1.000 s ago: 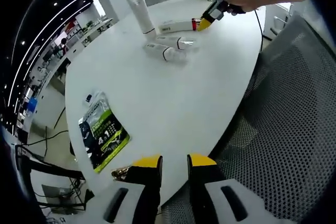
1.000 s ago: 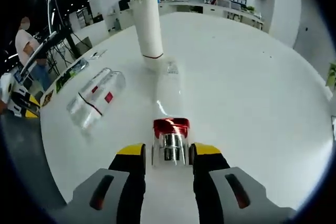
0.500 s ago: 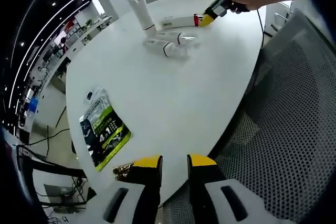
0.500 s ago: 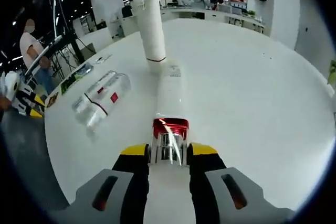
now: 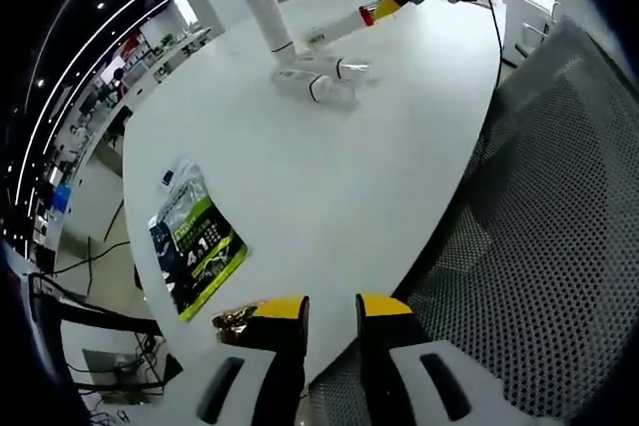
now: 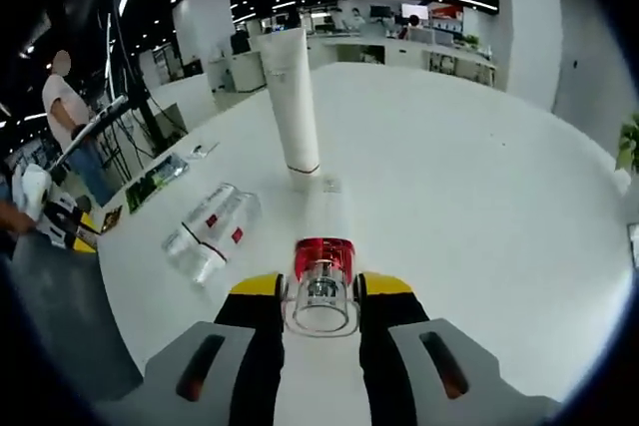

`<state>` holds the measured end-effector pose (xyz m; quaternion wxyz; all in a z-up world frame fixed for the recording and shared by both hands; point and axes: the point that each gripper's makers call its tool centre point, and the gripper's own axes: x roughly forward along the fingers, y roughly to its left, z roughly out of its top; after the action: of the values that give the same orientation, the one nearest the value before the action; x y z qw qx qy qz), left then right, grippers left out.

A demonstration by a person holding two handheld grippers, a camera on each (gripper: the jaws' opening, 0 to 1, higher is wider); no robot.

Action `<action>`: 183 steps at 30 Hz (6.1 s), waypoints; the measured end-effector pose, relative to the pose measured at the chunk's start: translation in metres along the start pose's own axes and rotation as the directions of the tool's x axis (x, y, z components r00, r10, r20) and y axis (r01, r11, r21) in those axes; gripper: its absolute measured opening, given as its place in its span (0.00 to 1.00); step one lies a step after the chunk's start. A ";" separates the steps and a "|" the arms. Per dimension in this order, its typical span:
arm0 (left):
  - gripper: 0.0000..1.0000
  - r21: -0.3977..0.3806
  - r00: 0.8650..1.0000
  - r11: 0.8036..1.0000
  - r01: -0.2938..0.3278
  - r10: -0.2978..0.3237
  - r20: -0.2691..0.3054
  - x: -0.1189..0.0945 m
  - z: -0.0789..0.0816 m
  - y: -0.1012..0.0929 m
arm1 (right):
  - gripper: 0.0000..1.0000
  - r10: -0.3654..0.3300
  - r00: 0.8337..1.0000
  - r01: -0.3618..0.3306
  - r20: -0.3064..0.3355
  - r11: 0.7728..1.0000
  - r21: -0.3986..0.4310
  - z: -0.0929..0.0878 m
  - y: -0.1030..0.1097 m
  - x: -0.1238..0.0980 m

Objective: Arrange the skincare products in the storage area until every visible bottle or jar stands upright without overlapping.

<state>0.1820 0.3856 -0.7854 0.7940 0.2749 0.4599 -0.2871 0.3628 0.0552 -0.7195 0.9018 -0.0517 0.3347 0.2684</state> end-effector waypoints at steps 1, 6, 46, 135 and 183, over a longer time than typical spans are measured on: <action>0.20 0.001 1.000 1.000 0.002 -0.002 0.001 0.000 0.000 -0.001 | 0.26 0.000 1.000 0.000 0.002 1.000 -0.010 0.003 0.000 -0.001; 0.20 0.003 1.000 1.000 0.008 -0.008 -0.009 0.000 -0.002 -0.002 | 0.25 0.004 1.000 -0.005 -0.003 0.999 -0.045 0.023 0.001 -0.003; 0.20 0.006 1.000 1.000 0.001 -0.001 -0.023 0.000 -0.005 0.000 | 0.26 0.080 0.966 -0.113 -0.245 0.985 -0.126 0.110 -0.020 0.032; 0.20 0.051 0.990 0.995 0.085 -0.078 -0.120 0.005 -0.018 -0.016 | 0.38 0.119 0.977 -0.095 0.178 0.986 -0.137 0.071 -0.018 0.055; 0.20 0.034 0.988 0.996 0.077 -0.072 -0.136 0.007 -0.022 -0.013 | 0.39 0.039 0.977 -0.068 0.211 0.988 0.136 0.046 0.028 0.055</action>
<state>0.1626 0.3904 -0.8029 0.7442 0.2918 0.5168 -0.3064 0.4097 0.1163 -0.7160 0.9257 0.0503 0.2581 0.2720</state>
